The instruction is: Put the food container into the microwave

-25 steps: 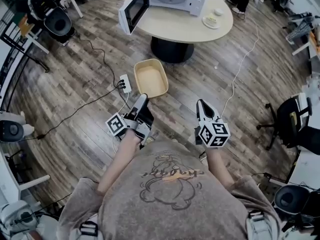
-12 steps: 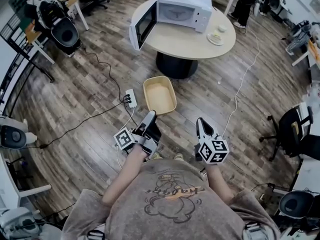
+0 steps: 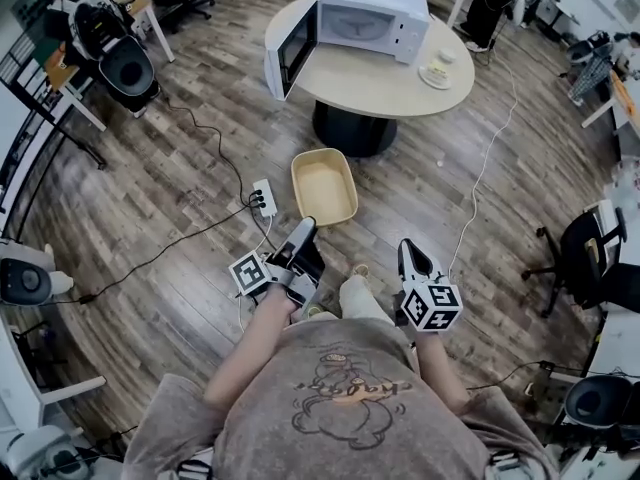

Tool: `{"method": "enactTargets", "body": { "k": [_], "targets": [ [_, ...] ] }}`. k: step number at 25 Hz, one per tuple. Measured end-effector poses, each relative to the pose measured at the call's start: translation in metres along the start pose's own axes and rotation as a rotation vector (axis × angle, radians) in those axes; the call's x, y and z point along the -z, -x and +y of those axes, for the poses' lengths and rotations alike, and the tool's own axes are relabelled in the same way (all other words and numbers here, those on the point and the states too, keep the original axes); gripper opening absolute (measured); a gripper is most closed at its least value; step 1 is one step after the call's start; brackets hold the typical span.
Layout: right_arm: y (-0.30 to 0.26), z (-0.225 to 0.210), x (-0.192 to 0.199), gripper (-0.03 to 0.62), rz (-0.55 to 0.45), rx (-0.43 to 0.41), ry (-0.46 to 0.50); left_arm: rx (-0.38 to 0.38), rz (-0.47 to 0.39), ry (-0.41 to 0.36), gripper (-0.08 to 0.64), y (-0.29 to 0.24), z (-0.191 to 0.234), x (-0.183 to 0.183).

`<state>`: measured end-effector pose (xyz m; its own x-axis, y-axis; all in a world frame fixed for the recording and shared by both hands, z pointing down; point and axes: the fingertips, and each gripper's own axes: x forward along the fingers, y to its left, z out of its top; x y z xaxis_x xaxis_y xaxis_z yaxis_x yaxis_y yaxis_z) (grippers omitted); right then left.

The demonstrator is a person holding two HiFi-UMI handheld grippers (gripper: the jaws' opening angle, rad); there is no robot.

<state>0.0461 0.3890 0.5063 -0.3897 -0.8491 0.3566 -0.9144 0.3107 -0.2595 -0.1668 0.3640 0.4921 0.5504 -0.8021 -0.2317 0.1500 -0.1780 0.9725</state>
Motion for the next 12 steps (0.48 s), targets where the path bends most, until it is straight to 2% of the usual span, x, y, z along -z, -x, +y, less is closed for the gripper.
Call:
{"method": "enactTargets", "body": {
  "k": [12],
  "targets": [
    [-0.045,-0.007,-0.016,0.000,-0.002,-0.012,0.019,0.020,0.025,0.024,0.216,-0.038,0.013,-0.022]
  ]
}}
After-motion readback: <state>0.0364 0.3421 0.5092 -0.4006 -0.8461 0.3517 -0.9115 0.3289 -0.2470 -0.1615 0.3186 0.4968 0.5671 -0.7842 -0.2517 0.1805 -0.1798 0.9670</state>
